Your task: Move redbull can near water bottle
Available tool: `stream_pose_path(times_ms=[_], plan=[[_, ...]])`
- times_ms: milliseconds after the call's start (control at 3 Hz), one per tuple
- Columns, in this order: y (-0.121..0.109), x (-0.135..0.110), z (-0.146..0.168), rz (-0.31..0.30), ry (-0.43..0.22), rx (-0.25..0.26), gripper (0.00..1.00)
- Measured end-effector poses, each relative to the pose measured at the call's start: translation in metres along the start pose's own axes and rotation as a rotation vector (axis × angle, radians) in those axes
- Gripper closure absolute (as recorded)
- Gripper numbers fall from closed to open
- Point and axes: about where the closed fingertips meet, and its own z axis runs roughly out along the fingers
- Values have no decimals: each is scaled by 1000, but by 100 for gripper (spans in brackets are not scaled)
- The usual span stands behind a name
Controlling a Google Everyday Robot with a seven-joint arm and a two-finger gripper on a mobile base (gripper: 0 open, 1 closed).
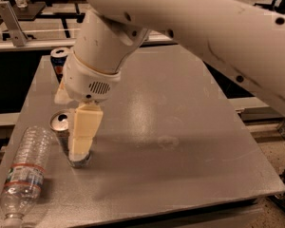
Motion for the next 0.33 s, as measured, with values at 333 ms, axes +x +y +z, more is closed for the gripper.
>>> stream_pose_path(times_ms=[333], plan=[[0,0,0,0,0,0,0]])
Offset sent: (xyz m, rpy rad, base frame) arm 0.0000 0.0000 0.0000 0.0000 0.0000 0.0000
